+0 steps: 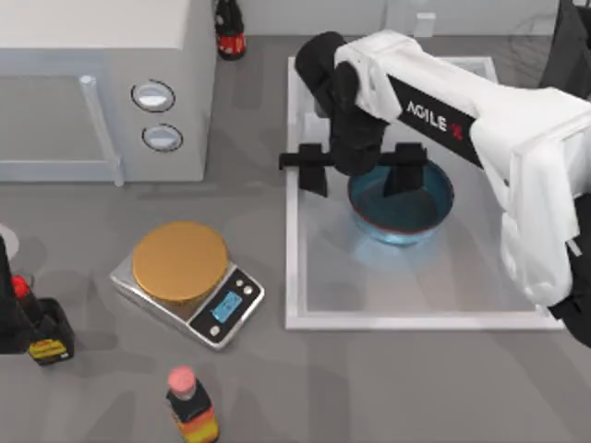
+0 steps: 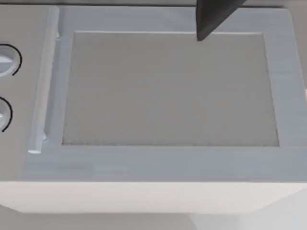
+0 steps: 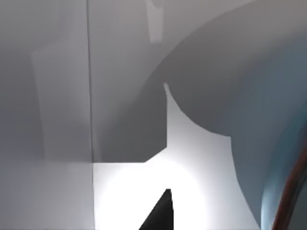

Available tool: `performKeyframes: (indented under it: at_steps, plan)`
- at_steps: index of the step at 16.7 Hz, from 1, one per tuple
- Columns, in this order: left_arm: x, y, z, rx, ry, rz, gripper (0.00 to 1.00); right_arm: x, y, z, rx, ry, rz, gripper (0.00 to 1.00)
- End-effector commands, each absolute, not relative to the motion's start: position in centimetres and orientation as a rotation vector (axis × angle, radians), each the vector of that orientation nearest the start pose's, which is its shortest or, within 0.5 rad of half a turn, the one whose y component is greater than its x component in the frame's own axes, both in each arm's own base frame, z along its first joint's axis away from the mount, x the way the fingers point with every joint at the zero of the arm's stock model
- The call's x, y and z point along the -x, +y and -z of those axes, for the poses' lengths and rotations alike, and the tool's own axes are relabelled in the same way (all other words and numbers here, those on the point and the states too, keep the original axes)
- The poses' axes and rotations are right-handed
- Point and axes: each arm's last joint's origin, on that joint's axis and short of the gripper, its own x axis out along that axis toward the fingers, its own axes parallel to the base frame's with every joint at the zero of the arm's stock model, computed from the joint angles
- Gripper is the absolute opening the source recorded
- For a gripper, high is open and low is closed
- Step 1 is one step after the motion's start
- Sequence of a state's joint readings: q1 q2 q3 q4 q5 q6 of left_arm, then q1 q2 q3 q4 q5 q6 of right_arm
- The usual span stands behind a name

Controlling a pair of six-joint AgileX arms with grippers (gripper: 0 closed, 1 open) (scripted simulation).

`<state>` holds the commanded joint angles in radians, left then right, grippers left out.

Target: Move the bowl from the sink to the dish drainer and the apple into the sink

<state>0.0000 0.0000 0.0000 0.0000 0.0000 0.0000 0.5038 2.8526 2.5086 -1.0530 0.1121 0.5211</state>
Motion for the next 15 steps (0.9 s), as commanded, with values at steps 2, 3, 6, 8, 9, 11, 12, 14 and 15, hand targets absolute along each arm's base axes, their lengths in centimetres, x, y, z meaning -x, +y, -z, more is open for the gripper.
performKeyframes:
  at_steps: [2,3,6,8,9,11,12,14,15]
  plan:
    - [-10.57,-0.12,-16.00,0.000,0.000,0.000,1.00,-47.74,26.76,-4.66,-0.007,1.371,0.009,1.00]
    - [-10.57,-0.12,-16.00,0.000,0.000,0.000,1.00,-47.74,26.76,-4.66,-0.007,1.371,0.009,1.00]
    - [-10.57,-0.12,-16.00,0.000,0.000,0.000,1.00,-47.74,26.76,-4.66,-0.007,1.371,0.009,0.85]
    - [-10.57,-0.12,-16.00,0.000,0.000,0.000,1.00,-47.74,26.76,-4.66,-0.007,1.371,0.009,0.70]
    - [-10.57,-0.12,-16.00,0.000,0.000,0.000,1.00,-47.74,26.76,-4.66,-0.007,1.371,0.009,0.62]
    - [-10.57,-0.12,-16.00,0.000,0.000,0.000,1.00,-47.74,26.76,-4.66,-0.007,1.371,0.009,0.47]
    - [-10.57,-0.12,-16.00,0.000,0.000,0.000,1.00,-47.74,26.76,-4.66,-0.007,1.371,0.009,0.40]
    - [-10.57,-0.12,-16.00,0.000,0.000,0.000,1.00,-47.74,26.76,-4.66,-0.007,1.371,0.009,0.25]
    - [-10.57,-0.12,-16.00,0.000,0.000,0.000,1.00,-47.74,26.76,-4.66,-0.007,1.371,0.009,0.17]
